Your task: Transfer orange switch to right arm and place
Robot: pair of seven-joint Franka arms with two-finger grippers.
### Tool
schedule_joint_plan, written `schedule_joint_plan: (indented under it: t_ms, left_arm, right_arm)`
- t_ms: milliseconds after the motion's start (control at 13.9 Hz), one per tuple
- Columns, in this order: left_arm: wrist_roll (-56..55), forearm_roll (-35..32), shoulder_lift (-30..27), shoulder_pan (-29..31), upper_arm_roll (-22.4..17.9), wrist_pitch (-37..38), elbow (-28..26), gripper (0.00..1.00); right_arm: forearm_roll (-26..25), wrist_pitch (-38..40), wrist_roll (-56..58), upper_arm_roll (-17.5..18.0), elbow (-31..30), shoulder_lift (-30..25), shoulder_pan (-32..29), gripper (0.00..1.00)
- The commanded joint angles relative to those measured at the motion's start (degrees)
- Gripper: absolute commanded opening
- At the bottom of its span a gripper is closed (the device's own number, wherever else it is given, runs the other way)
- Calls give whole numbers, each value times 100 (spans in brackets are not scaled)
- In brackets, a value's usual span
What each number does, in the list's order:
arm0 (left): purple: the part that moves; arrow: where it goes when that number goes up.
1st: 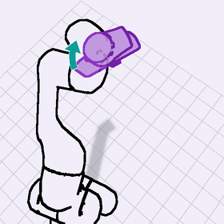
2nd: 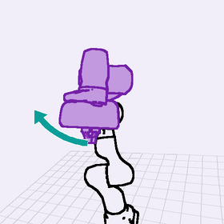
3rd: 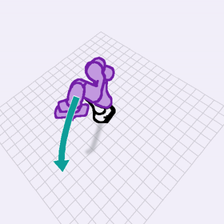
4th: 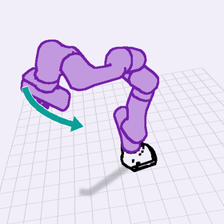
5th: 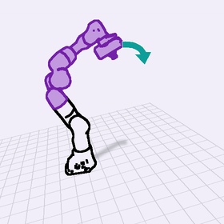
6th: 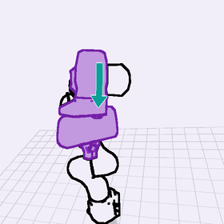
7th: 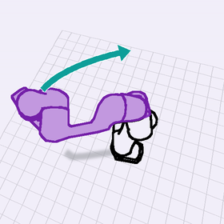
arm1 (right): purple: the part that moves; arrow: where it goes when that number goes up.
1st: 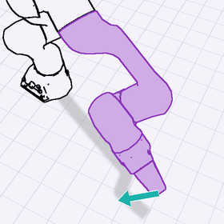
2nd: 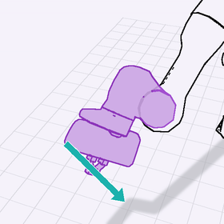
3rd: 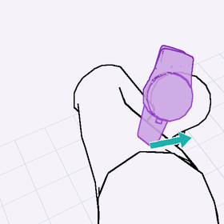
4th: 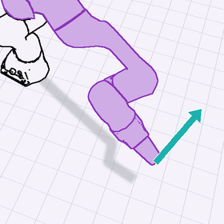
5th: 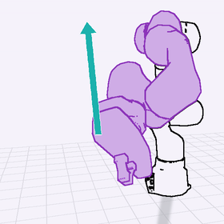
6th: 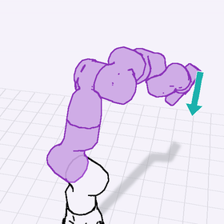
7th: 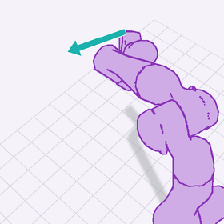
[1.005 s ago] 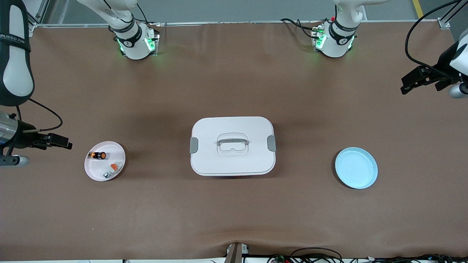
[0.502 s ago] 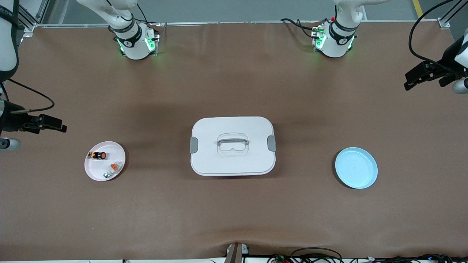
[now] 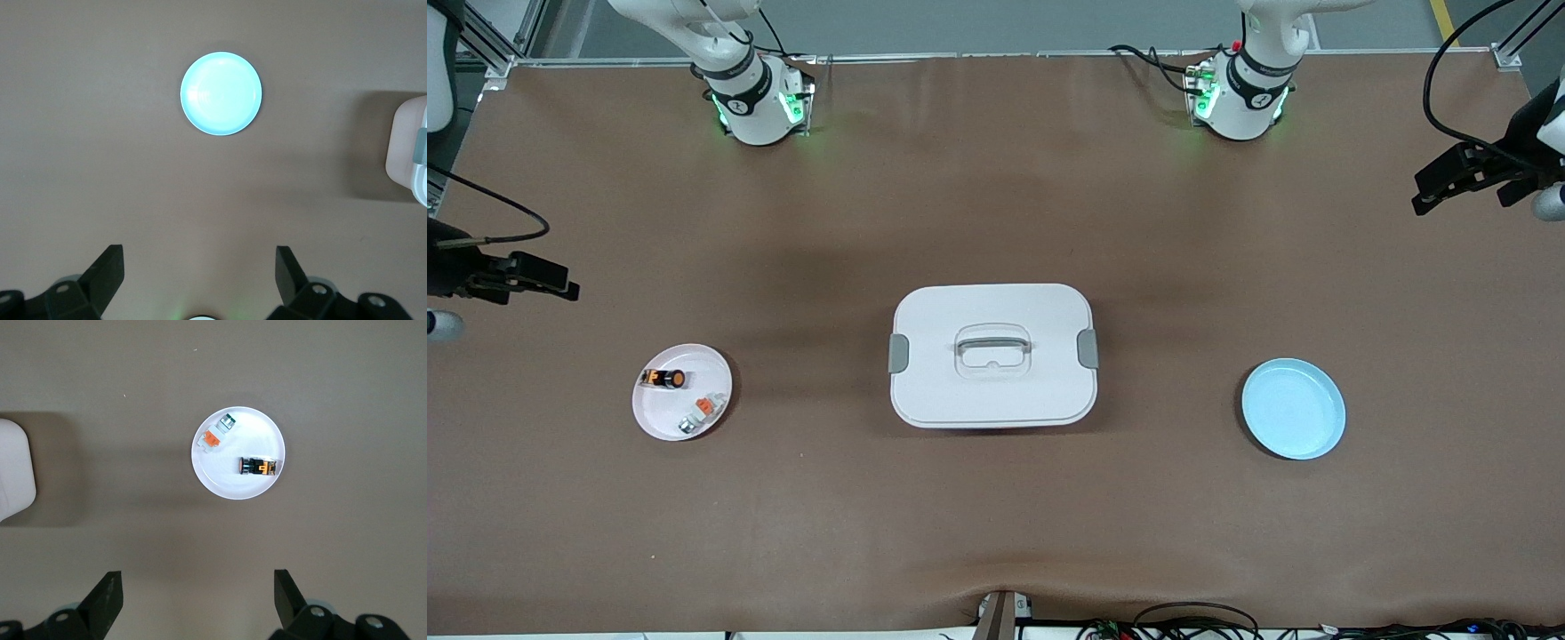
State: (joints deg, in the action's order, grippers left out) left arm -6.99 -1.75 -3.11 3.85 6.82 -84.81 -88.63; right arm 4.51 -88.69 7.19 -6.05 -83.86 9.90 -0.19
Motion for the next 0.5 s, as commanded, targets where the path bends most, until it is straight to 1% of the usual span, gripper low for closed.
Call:
schedule_joint_plan:
  t_ms: [0, 287, 431]
  left_arm:
    - [110, 114, -76, 36, -32, 52, 4, 100]
    - [110, 105, -76, 36, -32, 61, -5, 100]
    - [110, 105, -76, 37, -32, 61, -5, 100]
  right_arm:
    - [-116, 282, -43, -28, 212, -93, 28, 100]
    - [-178, 300, -16, -28, 221, -286, -121, 100]
    - [-170, 361, -25, -2, 317, -287, -174, 100]
